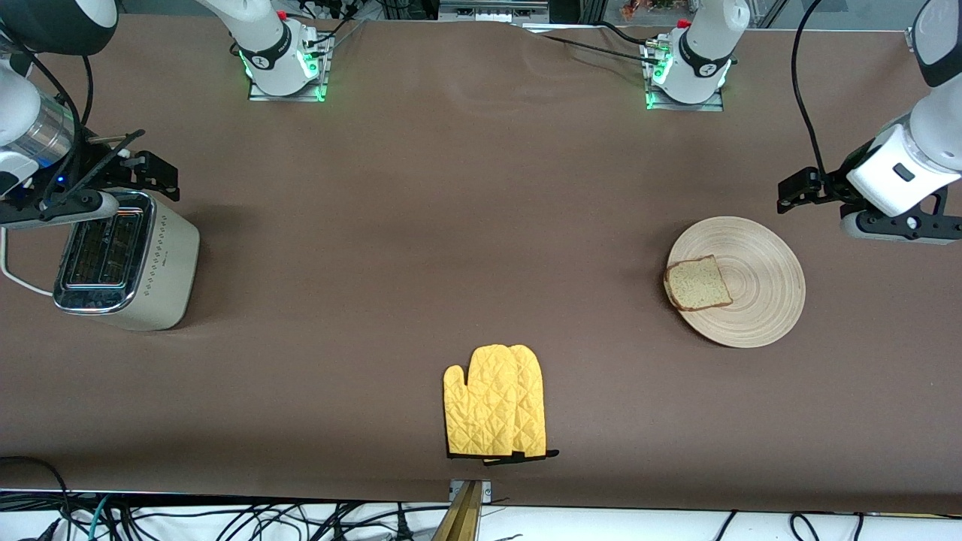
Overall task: Move plate and put bread in toaster
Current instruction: 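Lower the left gripper to the wooden plate rim and grip it, then slide the wooden plate with the left gripper toward the toaster, then release the plate with the left gripper while the right gripper reaches the bread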
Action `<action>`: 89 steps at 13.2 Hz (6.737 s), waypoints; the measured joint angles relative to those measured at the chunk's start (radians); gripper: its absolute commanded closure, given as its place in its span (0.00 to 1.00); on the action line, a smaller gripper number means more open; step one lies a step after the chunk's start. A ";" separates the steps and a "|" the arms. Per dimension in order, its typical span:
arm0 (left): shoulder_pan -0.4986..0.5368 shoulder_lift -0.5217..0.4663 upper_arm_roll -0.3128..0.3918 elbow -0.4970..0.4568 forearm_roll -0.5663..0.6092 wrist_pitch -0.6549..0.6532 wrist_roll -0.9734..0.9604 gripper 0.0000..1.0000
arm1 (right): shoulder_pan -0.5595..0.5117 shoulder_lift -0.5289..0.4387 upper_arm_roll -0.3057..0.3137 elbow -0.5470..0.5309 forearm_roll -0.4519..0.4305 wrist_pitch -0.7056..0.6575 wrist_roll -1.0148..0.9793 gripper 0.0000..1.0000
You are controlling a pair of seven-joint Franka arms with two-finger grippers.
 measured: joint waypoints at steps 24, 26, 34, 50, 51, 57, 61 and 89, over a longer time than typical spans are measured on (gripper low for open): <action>0.635 0.769 -0.010 0.017 -0.734 0.002 0.970 0.05 | 0.000 0.000 0.000 -0.003 0.000 0.000 0.000 0.00; 0.630 0.785 -0.010 0.023 -0.736 0.004 0.920 0.18 | 0.000 0.000 0.000 -0.003 0.000 0.000 0.000 0.00; 0.629 0.789 -0.006 0.046 -0.735 0.019 0.886 0.98 | 0.000 0.000 0.000 -0.003 0.000 0.000 0.000 0.00; 0.419 0.792 -0.153 0.047 -0.774 0.020 0.895 1.00 | 0.000 0.000 0.000 -0.004 0.000 0.000 0.000 0.00; 0.368 0.793 -0.153 0.046 -0.809 0.031 0.894 1.00 | 0.000 0.000 0.000 -0.004 0.000 0.000 0.000 0.00; 0.130 0.814 -0.154 0.012 -0.931 0.179 0.888 1.00 | 0.000 0.001 0.000 -0.005 0.000 0.001 0.000 0.00; -0.031 0.818 -0.154 0.003 -1.029 0.300 0.886 1.00 | 0.000 0.002 0.000 -0.006 0.000 0.001 0.000 0.00; 0.088 0.220 -0.162 0.145 0.065 0.086 0.562 0.00 | 0.112 0.457 0.404 -0.257 0.464 0.980 0.415 0.00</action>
